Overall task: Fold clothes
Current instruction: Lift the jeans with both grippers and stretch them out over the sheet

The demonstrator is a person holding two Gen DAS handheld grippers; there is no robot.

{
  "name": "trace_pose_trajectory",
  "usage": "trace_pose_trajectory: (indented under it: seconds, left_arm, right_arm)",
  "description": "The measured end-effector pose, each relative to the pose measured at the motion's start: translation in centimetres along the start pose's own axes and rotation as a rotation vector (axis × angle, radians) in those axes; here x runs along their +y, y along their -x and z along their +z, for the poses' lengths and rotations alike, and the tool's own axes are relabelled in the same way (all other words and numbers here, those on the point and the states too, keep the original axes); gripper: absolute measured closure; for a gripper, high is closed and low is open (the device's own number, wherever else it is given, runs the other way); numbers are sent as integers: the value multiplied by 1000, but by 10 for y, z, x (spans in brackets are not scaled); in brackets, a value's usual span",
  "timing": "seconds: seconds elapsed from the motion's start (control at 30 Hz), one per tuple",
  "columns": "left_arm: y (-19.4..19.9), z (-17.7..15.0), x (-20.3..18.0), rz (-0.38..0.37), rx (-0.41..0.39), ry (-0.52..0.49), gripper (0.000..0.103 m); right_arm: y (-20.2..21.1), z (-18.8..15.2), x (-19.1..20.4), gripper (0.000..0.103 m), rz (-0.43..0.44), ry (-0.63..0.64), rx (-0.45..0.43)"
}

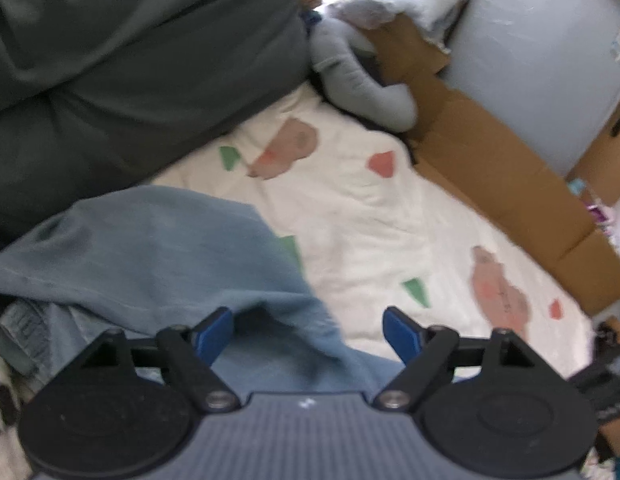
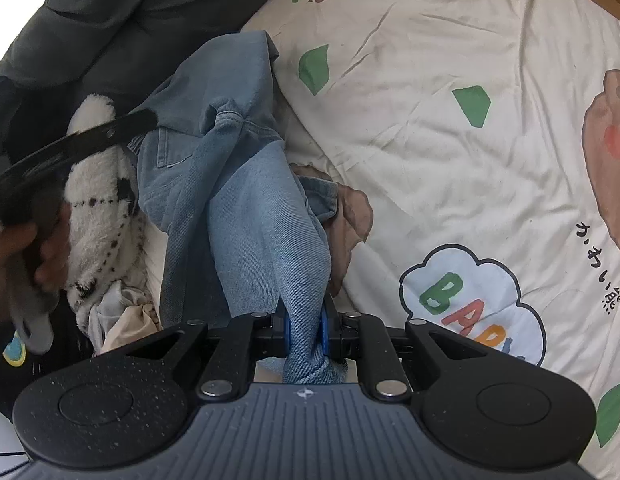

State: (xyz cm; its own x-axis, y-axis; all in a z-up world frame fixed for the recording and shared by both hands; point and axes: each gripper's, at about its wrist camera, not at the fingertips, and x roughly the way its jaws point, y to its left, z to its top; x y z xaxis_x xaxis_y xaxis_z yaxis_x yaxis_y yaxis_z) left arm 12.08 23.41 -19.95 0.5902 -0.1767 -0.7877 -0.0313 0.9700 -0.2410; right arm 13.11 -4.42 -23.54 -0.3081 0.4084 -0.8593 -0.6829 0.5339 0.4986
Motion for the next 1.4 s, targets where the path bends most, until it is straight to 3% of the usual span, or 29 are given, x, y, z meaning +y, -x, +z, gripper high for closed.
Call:
trace_pose_trajectory:
  seconds: [0.5, 0.7, 0.73, 0.8, 0.87, 0.93, 1.07, 1.4]
  left_arm:
    - [-94, -5, 51, 252, 166, -206, 19]
    - [-118, -5, 52, 306, 196, -260, 20]
    - [-120, -5, 53, 316, 196, -265, 21]
    - [-123, -4, 57, 337, 197, -256, 36]
    - [-121, -2, 62, 327, 192, -234, 78]
    - [-114, 2, 62, 349, 176, -250, 85]
    - [-86, 15, 66, 340, 123, -269, 90]
    - [25, 52, 88, 322, -10, -148, 91]
  right_arm:
    - [-5, -2, -1, 91, -7, -15, 4]
    - [-5, 0, -1, 91, -10, -19, 9]
    - [-5, 0, -2, 91, -11, -17, 9]
    - [-5, 0, -2, 91, -13, -16, 11]
    - [-6, 0, -3, 92, -22, -17, 9]
    - [-8, 2, -3, 93, -56, -18, 4]
    - [-11, 8, -8, 93, -100, -24, -10]
    - [9, 40, -3, 94, -128, -18, -119]
